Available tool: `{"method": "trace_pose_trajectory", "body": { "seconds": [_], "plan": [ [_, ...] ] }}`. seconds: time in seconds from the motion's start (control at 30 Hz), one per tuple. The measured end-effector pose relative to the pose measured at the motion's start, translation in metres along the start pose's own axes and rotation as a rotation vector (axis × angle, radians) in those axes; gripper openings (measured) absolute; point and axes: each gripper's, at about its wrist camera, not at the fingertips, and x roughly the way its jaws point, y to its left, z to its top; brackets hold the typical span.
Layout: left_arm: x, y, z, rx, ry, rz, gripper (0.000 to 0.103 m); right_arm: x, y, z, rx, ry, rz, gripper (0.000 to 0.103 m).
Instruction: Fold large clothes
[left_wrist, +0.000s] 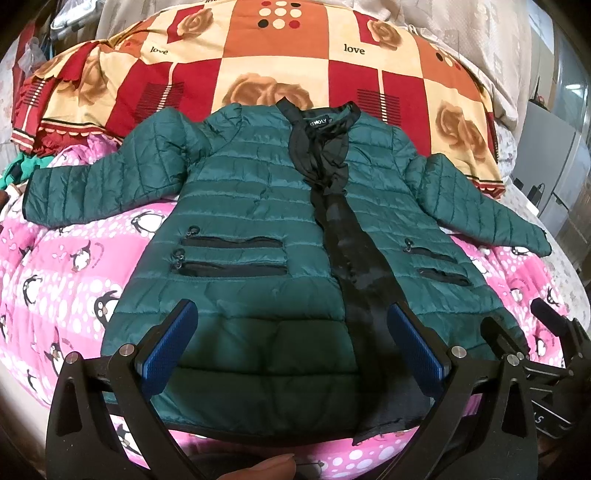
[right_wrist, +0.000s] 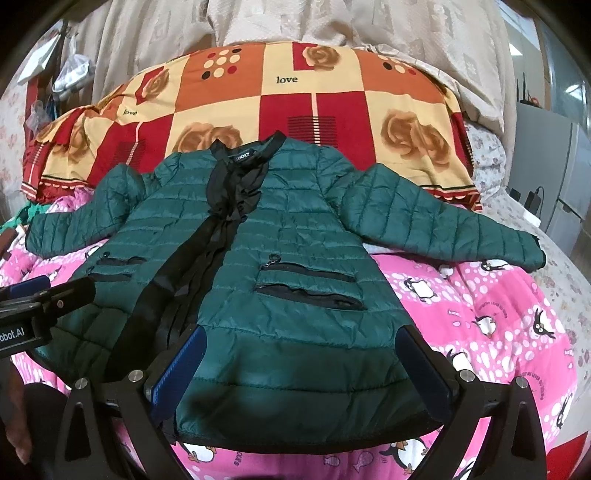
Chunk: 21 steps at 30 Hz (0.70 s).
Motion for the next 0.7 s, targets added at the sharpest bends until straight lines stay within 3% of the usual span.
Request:
{"method": "trace_pose_trajectory", "body": {
  "seconds": [0.7],
  "plan": [
    [-0.0026,0.0025,0.0021,-0.015,0.005,-0.026,0.103,-0.0020,0.0030,0.0040,-0.031,-0.016,-0.023,0.101]
  ]
}}
